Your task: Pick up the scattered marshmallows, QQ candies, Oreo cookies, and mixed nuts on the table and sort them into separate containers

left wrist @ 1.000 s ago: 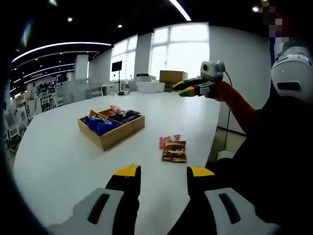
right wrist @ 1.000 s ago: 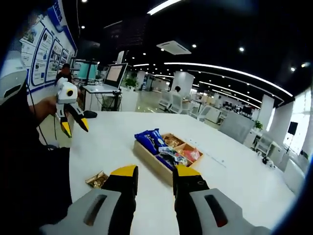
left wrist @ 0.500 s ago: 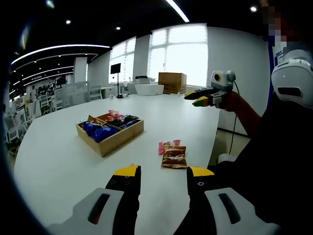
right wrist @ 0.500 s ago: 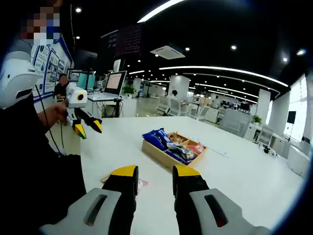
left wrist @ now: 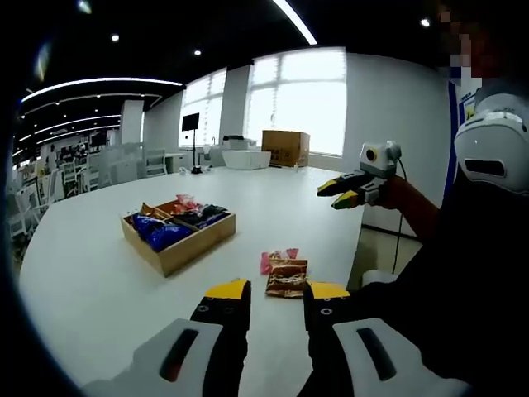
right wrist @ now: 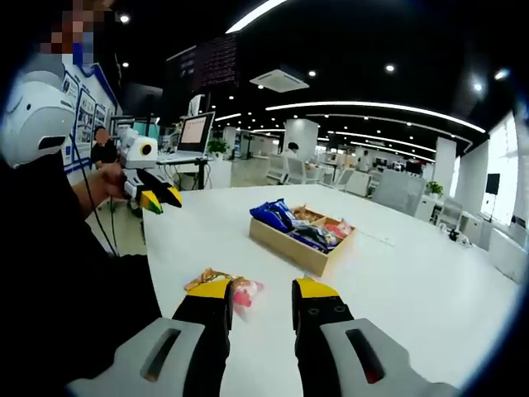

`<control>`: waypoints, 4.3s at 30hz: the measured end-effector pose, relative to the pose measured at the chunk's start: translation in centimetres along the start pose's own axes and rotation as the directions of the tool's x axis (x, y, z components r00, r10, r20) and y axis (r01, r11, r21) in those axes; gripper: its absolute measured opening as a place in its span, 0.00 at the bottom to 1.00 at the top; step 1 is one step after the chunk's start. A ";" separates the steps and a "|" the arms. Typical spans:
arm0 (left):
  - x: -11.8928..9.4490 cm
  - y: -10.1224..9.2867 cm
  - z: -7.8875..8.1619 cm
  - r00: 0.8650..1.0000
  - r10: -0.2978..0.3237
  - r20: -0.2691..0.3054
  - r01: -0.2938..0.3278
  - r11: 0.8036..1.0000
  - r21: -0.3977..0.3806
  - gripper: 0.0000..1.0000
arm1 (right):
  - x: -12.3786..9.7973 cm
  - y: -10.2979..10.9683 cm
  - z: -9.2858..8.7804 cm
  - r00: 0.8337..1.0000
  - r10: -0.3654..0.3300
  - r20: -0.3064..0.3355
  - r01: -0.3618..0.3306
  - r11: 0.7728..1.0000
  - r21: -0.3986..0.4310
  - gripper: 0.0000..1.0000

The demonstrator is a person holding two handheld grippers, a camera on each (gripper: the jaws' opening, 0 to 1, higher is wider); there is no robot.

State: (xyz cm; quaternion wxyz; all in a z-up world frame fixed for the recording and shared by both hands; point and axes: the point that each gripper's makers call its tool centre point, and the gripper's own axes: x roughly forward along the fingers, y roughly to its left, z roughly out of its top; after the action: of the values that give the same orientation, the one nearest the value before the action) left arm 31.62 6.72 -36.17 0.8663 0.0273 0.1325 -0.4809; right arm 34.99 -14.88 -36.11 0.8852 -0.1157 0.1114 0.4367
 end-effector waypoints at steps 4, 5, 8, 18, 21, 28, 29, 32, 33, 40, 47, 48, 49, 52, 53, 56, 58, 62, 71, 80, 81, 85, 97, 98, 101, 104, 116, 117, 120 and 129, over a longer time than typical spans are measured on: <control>1.0 -0.4 0.4 1.000 -0.019 0.003 0.019 1.000 -0.003 0.23 | 0.0 -0.2 -0.1 1.000 -0.006 -0.005 0.006 1.000 0.010 0.25; 1.4 -0.6 0.3 1.000 -0.023 -0.004 0.023 1.000 0.000 0.23 | 0.0 -0.2 -0.2 1.000 -0.005 -0.008 0.005 1.000 0.010 0.25; 2.6 -1.2 0.0 0.998 -0.047 -0.033 0.048 0.999 0.008 0.23 | 0.0 -0.1 -0.3 1.000 -0.003 -0.012 0.003 1.000 0.013 0.25; 5.2 -1.6 -0.9 0.991 -0.061 -0.121 0.060 0.998 -0.009 0.31 | -0.7 -0.6 -0.6 0.999 -0.021 -0.025 0.022 1.000 0.019 0.25; 5.9 -1.6 -1.2 0.987 -0.054 -0.150 0.054 0.999 0.002 0.37 | -0.9 -0.6 -0.7 0.999 -0.024 -0.028 0.024 1.000 0.020 0.25; 7.3 -1.6 -2.0 0.980 -0.052 -0.193 0.054 0.999 0.005 0.42 | -1.4 -0.8 -0.9 0.999 -0.025 -0.038 0.025 1.000 0.013 0.25; 7.5 -1.5 -2.1 0.979 -0.049 -0.197 0.051 0.999 0.001 0.44 | -1.4 -0.8 -0.9 0.999 -0.024 -0.040 0.024 1.000 0.011 0.25; 8.0 -1.5 -2.5 0.976 -0.038 -0.214 0.039 0.999 0.001 0.46 | -1.6 -0.6 -1.0 0.999 -0.015 -0.047 0.016 1.000 0.010 0.25; 8.2 -1.5 -2.6 0.975 -0.034 -0.222 0.035 0.999 0.000 0.47 | -1.6 -0.6 -1.1 0.999 -0.013 -0.049 0.014 1.000 0.010 0.25; 9.3 -1.6 -3.3 0.969 -0.032 -0.246 0.032 0.999 -0.006 0.51 | -1.7 -0.5 -1.4 0.999 -0.007 -0.051 0.008 1.000 0.015 0.25; 10.7 -2.1 -3.9 0.965 -0.020 -0.262 0.024 1.000 0.012 0.52 | -1.6 -0.2 -1.9 0.999 -0.001 -0.054 0.002 1.000 0.027 0.25; 11.0 -2.2 -4.0 0.965 -0.014 -0.261 0.017 1.000 0.010 0.52 | -1.6 -0.2 -1.9 0.999 -0.001 -0.054 0.003 1.000 0.027 0.25; 11.3 -2.3 -4.2 0.964 -0.010 -0.264 0.013 1.000 0.011 0.52 | -1.6 -0.3 -2.0 0.999 -0.003 -0.054 0.004 1.000 0.028 0.25; 11.9 -2.7 -4.7 0.961 -0.008 -0.276 0.015 1.000 0.024 0.53 | -1.7 -0.3 -2.0 0.998 -0.007 -0.055 0.009 1.000 0.030 0.25; 12.1 -2.9 -4.9 0.960 -0.010 -0.281 0.018 0.999 0.029 0.53 | -1.7 -0.4 -2.1 0.998 -0.009 -0.056 0.010 0.999 0.031 0.25; 12.5 -2.9 -5.2 0.958 -0.002 -0.287 0.015 0.999 0.042 0.53 | -1.7 -0.4 -2.2 0.998 -0.009 -0.058 0.011 0.999 0.031 0.25; 12.7 -2.7 -5.3 0.958 0.007 -0.288 0.007 0.999 0.050 0.53 | -1.7 -0.3 -2.3 0.998 -0.008 -0.059 0.010 0.999 0.032 0.25; 13.1 -2.4 -5.4 0.958 0.026 -0.286 -0.005 0.997 0.075 0.54 | -1.6 -0.2 -2.4 0.998 -0.007 -0.062 0.009 0.999 0.031 0.25; 14.1 -2.3 -5.9 0.962 0.017 -0.274 0.003 0.997 0.072 0.57 | -1.7 -0.4 -2.6 0.997 -0.019 -0.069 0.022 0.999 0.031 0.25; 14.4 -1.6 -6.9 0.959 0.025 -0.282 -0.009 0.998 0.057 0.51 | -1.3 -0.3 -2.9 0.997 -0.011 -0.075 0.013 0.999 0.033 0.25; 14.8 -2.1 -6.8 0.965 0.000 -0.262 0.012 0.999 0.043 0.48 | -1.3 -0.4 -2.8 0.997 -0.011 -0.075 0.014 0.999 0.034 0.25; 14.5 -1.8 -6.8 0.967 -0.006 -0.254 0.024 0.997 0.067 0.43 | -1.4 -0.7 -2.2 0.998 -0.030 -0.057 0.031 0.999 0.028 0.25; 14.3 -1.6 -6.7 0.967 -0.036 -0.250 0.055 0.996 0.071 0.36 | -1.3 -1.0 -2.0 0.998 -0.044 -0.046 0.046 0.998 0.045 0.24; 14.3 -1.5 -6.7 0.967 -0.038 -0.253 0.057 0.996 0.068 0.36 | -1.3 -1.0 -2.0 0.998 -0.044 -0.045 0.047 0.998 0.046 0.24; 13.8 -1.0 -6.2 0.972 -0.036 -0.233 0.047 0.998 0.041 0.36 | -1.4 -1.1 -1.9 0.998 -0.048 -0.044 0.050 0.998 0.048 0.24; 13.5 -0.7 -5.8 0.976 -0.036 -0.217 0.041 0.999 0.021 0.36 | -1.3 -1.1 -1.9 0.998 -0.047 -0.044 0.049 0.998 0.049 0.24; 12.8 -0.1 -4.3 0.985 -0.036 -0.171 0.041 0.999 0.029 0.36 | -1.3 -0.9 -2.2 0.998 -0.040 -0.051 0.043 0.998 0.056 0.24; 12.7 0.0 -4.1 0.985 -0.033 -0.166 0.039 0.999 0.032 0.36 | -1.3 -0.9 -2.2 0.998 -0.040 -0.051 0.043 0.998 0.056 0.24; 12.5 0.1 -3.8 0.987 -0.038 -0.154 0.042 0.999 0.025 0.36 | -1.3 -0.9 -2.2 0.998 -0.039 -0.053 0.042 0.998 0.056 0.24; 12.1 -0.3 -2.9 0.989 -0.091 -0.120 0.089 0.996 -0.021 0.36 | -0.8 -0.4 -2.2 0.998 -0.017 -0.057 0.020 0.998 0.053 0.24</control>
State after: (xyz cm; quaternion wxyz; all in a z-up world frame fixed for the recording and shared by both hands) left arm 36.87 -2.89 -42.03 0.8343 0.0434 0.1894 -0.5160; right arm 34.58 -16.38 -37.92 0.8884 -0.1053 0.1467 0.4220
